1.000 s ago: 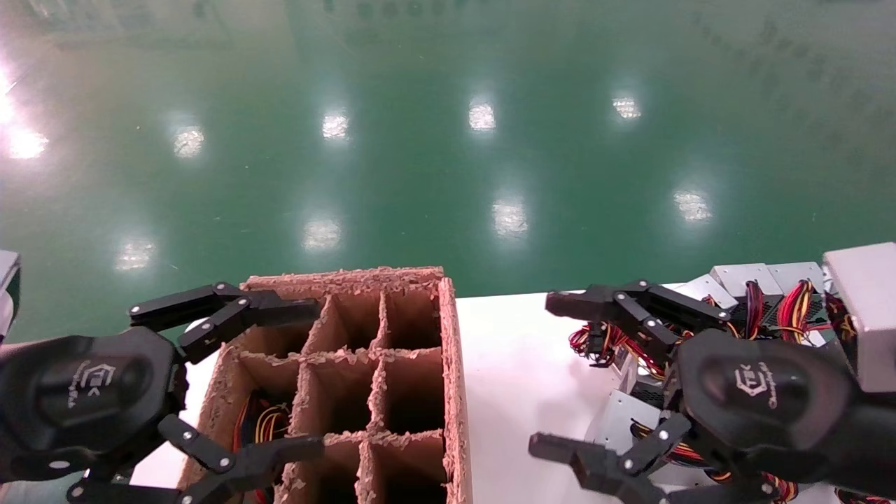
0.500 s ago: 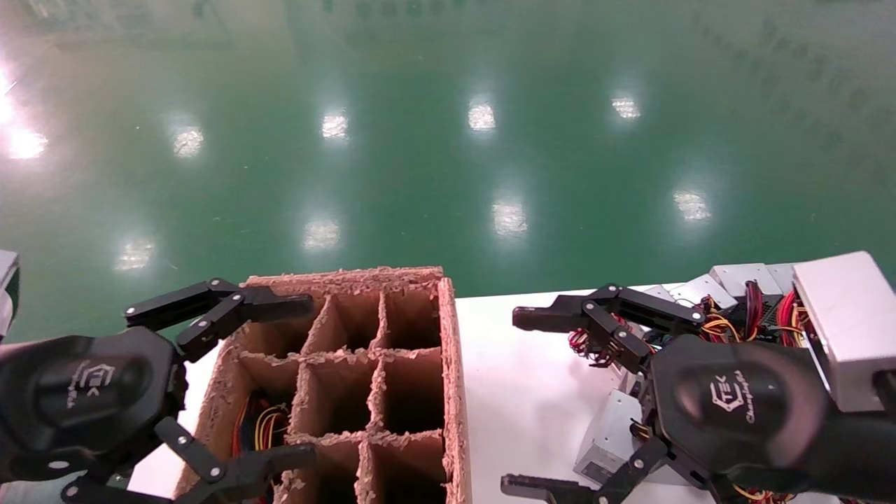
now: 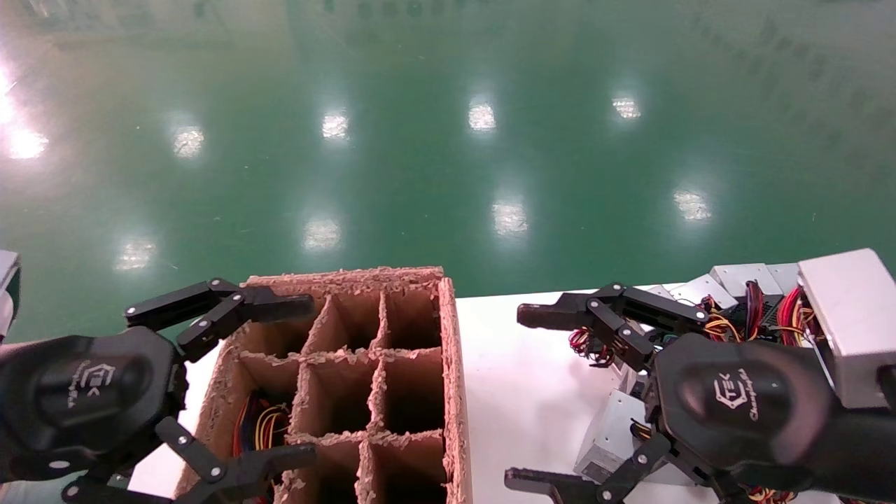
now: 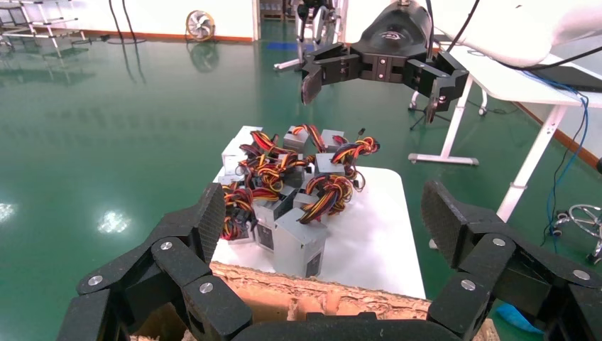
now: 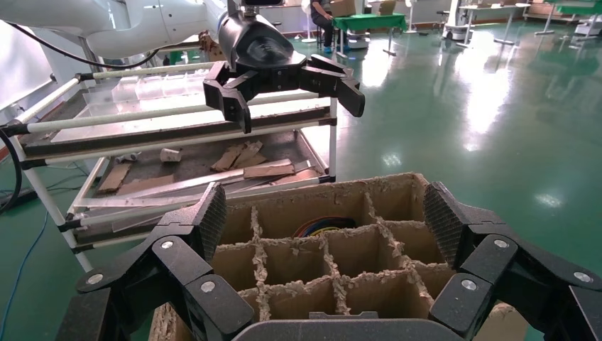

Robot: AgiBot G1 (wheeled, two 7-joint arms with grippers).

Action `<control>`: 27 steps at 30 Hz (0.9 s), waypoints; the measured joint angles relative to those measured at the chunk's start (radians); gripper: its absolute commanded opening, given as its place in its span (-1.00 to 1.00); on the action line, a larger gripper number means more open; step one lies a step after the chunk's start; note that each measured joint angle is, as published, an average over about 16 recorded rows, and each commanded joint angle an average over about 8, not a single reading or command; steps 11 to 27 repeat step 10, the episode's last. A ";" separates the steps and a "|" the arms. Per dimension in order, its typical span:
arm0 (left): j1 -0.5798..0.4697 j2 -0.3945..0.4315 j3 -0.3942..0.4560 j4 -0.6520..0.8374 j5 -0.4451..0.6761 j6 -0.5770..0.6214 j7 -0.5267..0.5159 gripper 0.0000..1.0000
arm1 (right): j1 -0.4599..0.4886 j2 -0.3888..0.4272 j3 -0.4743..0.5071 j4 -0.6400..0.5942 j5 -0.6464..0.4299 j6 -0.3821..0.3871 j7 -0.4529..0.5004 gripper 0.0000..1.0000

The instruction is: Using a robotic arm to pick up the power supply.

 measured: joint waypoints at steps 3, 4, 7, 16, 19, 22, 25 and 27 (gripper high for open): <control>0.000 0.000 0.000 0.000 0.000 0.000 0.000 1.00 | -0.001 0.001 -0.001 -0.001 0.002 0.001 0.000 1.00; 0.000 0.000 0.000 0.000 0.000 0.000 0.000 1.00 | -0.001 0.001 -0.001 -0.001 0.002 0.001 0.000 1.00; 0.000 0.000 0.000 0.000 0.000 0.000 0.000 1.00 | -0.002 0.001 -0.001 -0.001 0.003 0.002 -0.001 1.00; 0.000 0.000 0.000 0.000 0.000 0.000 0.000 1.00 | -0.002 0.001 -0.001 -0.001 0.003 0.002 -0.001 1.00; 0.000 0.000 0.000 0.000 0.000 0.000 0.000 1.00 | -0.002 0.001 -0.001 -0.001 0.003 0.002 -0.001 1.00; 0.000 0.000 0.000 0.000 0.000 0.000 0.000 1.00 | -0.002 0.001 -0.001 -0.001 0.003 0.002 -0.001 1.00; 0.000 0.000 0.000 0.000 0.000 0.000 0.000 1.00 | -0.002 0.001 -0.001 -0.001 0.003 0.002 -0.001 1.00; 0.000 0.000 0.000 0.000 0.000 0.000 0.000 1.00 | -0.002 0.001 -0.001 -0.001 0.003 0.002 -0.001 1.00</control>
